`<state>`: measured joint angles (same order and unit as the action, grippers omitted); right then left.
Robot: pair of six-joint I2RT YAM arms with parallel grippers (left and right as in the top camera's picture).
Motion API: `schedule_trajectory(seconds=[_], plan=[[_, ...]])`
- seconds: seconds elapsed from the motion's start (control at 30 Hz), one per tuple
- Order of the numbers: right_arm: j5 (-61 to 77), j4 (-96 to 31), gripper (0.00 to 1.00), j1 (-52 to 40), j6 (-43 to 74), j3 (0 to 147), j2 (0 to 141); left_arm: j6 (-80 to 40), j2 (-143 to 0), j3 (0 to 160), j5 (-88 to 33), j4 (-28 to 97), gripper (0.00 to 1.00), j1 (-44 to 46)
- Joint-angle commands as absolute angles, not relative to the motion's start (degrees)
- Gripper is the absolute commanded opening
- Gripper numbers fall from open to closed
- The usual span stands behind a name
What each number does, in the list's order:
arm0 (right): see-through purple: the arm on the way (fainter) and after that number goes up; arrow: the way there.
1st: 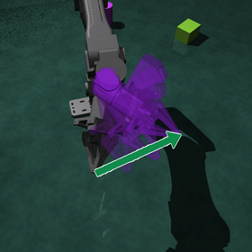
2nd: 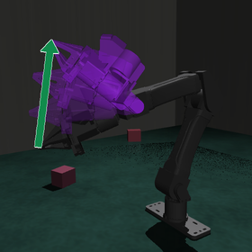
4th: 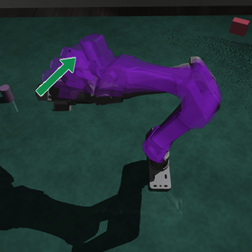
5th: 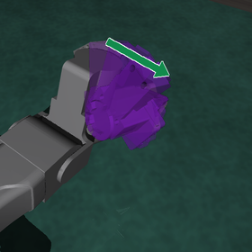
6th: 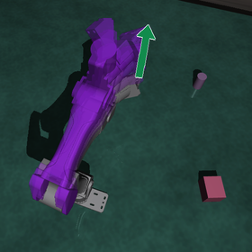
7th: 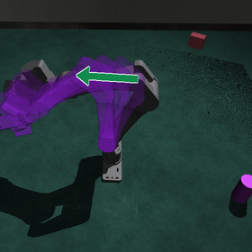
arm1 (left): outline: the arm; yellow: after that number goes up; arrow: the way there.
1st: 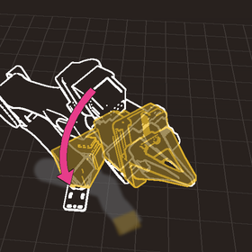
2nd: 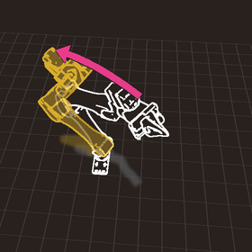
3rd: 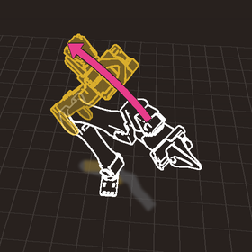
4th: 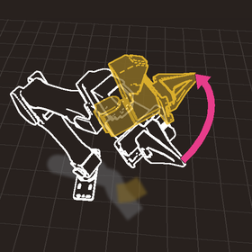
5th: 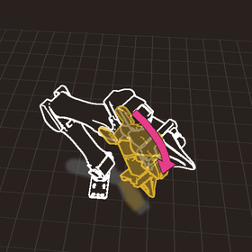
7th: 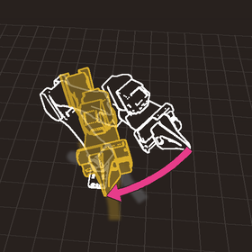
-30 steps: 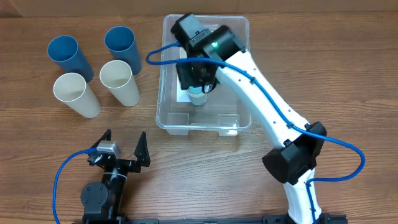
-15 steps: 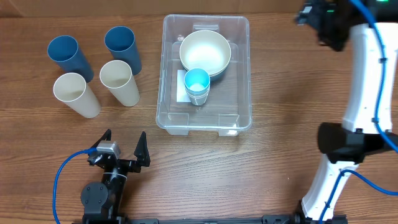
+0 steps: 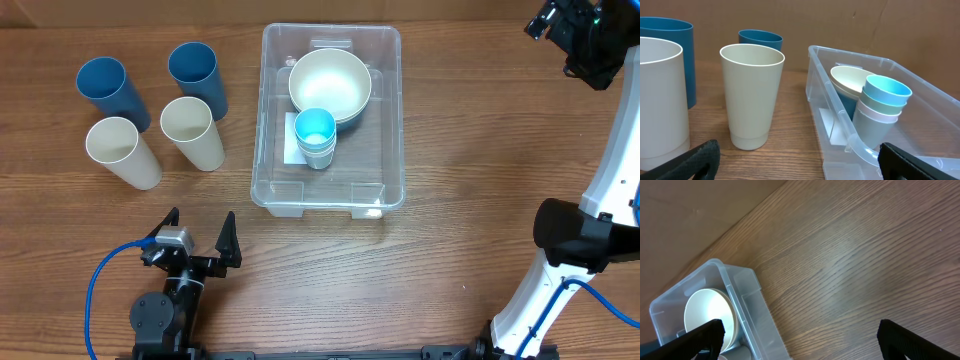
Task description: Pack container
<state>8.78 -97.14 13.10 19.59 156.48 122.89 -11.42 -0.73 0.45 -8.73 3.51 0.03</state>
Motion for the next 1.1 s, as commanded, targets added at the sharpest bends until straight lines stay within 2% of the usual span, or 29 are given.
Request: schedule_trajectory(seconds=[0.0,0.43,0.5,0.6,0.67,0.73,0.8,0.87,1.07], plan=[[9.10,-97.06,1.00,13.30,19.03,157.91,120.62,-10.28,-0.25,0.30,-8.40,3.64,1.00,0.27],[9.10,-97.01,1.00,13.30,19.05,157.91,120.62,-10.17,-0.25,0.30,-8.14,3.62,1.00,0.27],[9.10,-97.01,1.00,13.30,19.05,157.91,120.62,-10.35,-0.25,0.30,-4.43,3.70,1.00,0.25],[9.10,-97.01,1.00,13.30,19.05,157.91,120.62,-17.12,-0.25,0.43,-12.16,0.56,1.00,0.30],[9.10,-97.01,1.00,13.30,19.05,157.91,120.62,-18.46,-0.25,3.79,-21.37,0.38,1.00,0.30],[9.10,-97.01,1.00,13.30,19.05,157.91,120.62,-17.76,-0.80,10.61,-21.67,8.05,1.00,0.32],[9.10,-97.01,1.00,13.30,19.05,157.91,120.62,-15.29,-4.08,21.67,-15.22,18.79,1.00,0.30],[9.10,-97.01,1.00,13.30,19.05,157.91,120.62,-14.66,-11.62,34.50,-8.23,26.65,1.00,0.30],[9.10,-97.01,1.00,13.30,19.05,157.91,120.62,-12.27,-40.86,66.43,-2.63,47.03,1.00,0.30]])
